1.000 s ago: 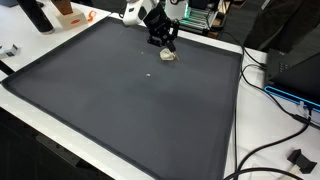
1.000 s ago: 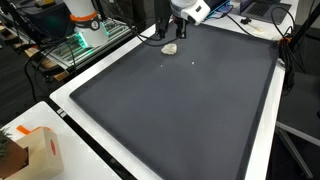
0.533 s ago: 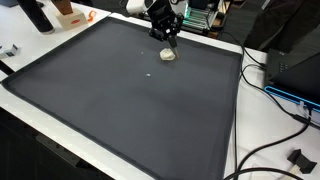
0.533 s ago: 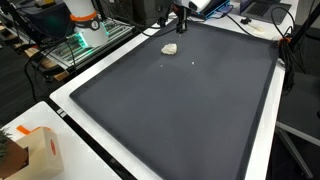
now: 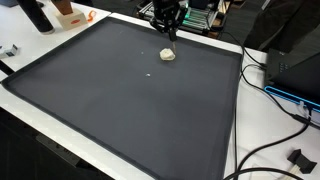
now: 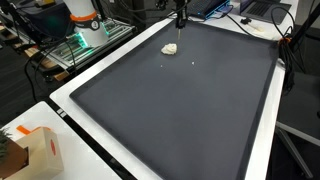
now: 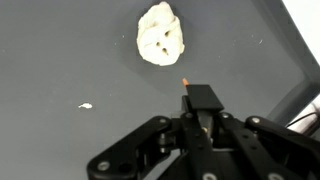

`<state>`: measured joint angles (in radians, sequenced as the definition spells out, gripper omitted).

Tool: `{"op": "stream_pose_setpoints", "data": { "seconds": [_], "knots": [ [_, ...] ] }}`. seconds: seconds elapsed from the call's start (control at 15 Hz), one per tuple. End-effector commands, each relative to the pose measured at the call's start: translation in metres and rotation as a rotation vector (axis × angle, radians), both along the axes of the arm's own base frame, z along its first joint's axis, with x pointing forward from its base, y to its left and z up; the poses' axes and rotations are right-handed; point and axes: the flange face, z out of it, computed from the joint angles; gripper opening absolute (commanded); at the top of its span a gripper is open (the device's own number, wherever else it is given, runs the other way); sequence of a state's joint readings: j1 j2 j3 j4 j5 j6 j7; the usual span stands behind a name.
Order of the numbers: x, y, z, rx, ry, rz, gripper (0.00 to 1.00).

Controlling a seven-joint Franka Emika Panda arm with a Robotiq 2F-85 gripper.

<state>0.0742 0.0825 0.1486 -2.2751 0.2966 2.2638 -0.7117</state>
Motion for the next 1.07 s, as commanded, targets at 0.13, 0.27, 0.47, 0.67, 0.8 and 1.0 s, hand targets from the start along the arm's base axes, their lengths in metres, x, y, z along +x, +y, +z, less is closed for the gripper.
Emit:
{"op": "stream_pose_setpoints", "data": {
  "seconds": [0.13,0.27,0.47,0.67,0.8,1.0],
  "knots": [
    [-0.016,0.01,0.02,-0.097,-0.091,0.02,0.03],
    [-0.017,0.013,0.026,-0.119,-0.115,0.033,0.03],
    [-0.02,0.016,0.033,-0.14,-0.145,0.049,0.03],
    [-0.023,0.018,0.038,-0.159,-0.16,0.068,0.03],
    [-0.024,0.019,0.041,-0.169,-0.167,0.081,0.03],
    [-0.026,0.02,0.042,-0.181,-0.166,0.093,0.03]
  ]
}}
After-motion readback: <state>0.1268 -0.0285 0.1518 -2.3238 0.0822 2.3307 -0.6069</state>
